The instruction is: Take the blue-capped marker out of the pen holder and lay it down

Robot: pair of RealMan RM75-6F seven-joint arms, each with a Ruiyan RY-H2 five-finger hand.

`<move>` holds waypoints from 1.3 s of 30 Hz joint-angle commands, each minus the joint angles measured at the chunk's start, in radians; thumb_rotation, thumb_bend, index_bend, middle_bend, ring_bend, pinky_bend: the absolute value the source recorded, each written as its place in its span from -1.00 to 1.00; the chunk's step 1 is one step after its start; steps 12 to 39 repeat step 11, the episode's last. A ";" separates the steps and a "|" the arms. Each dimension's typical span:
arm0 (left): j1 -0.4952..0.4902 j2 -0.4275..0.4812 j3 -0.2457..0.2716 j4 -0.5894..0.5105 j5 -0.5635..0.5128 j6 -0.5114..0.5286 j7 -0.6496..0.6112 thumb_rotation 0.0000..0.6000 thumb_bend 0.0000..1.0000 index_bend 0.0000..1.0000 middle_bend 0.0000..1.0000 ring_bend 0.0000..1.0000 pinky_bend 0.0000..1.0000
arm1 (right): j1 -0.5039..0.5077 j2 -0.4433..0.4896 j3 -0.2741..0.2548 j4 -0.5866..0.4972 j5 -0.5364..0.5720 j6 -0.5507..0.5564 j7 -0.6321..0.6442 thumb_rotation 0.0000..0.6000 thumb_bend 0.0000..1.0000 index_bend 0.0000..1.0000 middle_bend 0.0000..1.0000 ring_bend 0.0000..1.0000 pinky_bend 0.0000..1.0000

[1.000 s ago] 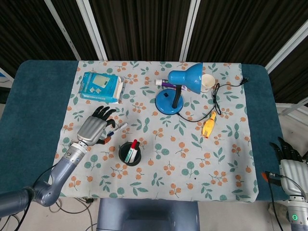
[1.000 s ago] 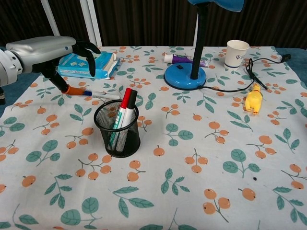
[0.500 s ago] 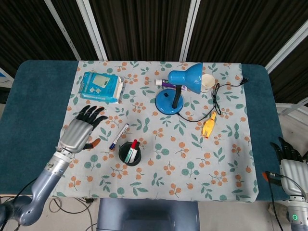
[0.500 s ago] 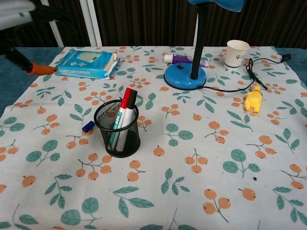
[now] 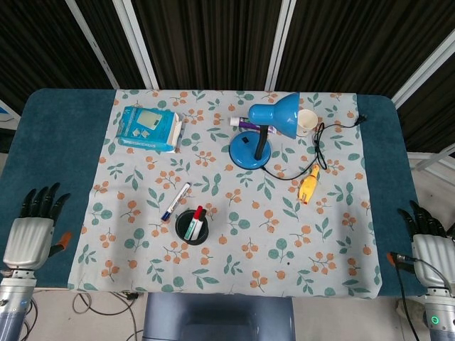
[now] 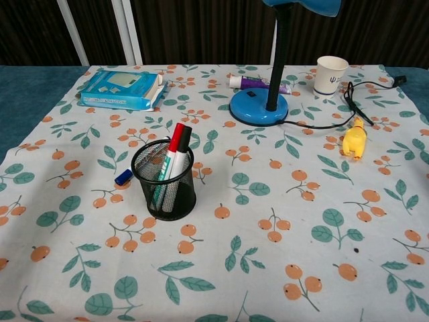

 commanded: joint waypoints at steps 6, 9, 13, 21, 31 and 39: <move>0.082 -0.021 0.003 0.131 0.050 0.050 -0.212 1.00 -0.50 -0.72 -1.00 -1.00 -1.00 | 0.001 -0.001 -0.001 -0.002 0.003 -0.004 -0.001 1.00 -0.64 -0.66 -0.90 -0.81 -0.64; 0.088 -0.013 -0.009 0.134 0.047 0.042 -0.237 1.00 -0.50 -0.71 -1.00 -1.00 -1.00 | 0.001 0.002 -0.003 -0.006 0.004 -0.011 0.000 1.00 -0.64 -0.66 -0.90 -0.81 -0.64; 0.092 -0.010 -0.015 0.137 0.054 0.042 -0.250 1.00 -0.50 -0.71 -1.00 -1.00 -1.00 | 0.002 0.002 -0.005 -0.005 0.000 -0.010 -0.002 1.00 -0.64 -0.66 -0.90 -0.81 -0.64; 0.092 -0.010 -0.015 0.137 0.054 0.042 -0.250 1.00 -0.50 -0.71 -1.00 -1.00 -1.00 | 0.002 0.002 -0.005 -0.005 0.000 -0.010 -0.002 1.00 -0.64 -0.66 -0.90 -0.81 -0.64; 0.092 -0.010 -0.015 0.137 0.054 0.042 -0.250 1.00 -0.50 -0.71 -1.00 -1.00 -1.00 | 0.002 0.002 -0.005 -0.005 0.000 -0.010 -0.002 1.00 -0.64 -0.66 -0.90 -0.81 -0.64; 0.092 -0.010 -0.015 0.137 0.054 0.042 -0.250 1.00 -0.50 -0.71 -1.00 -1.00 -1.00 | 0.002 0.002 -0.005 -0.005 0.000 -0.010 -0.002 1.00 -0.64 -0.66 -0.90 -0.81 -0.64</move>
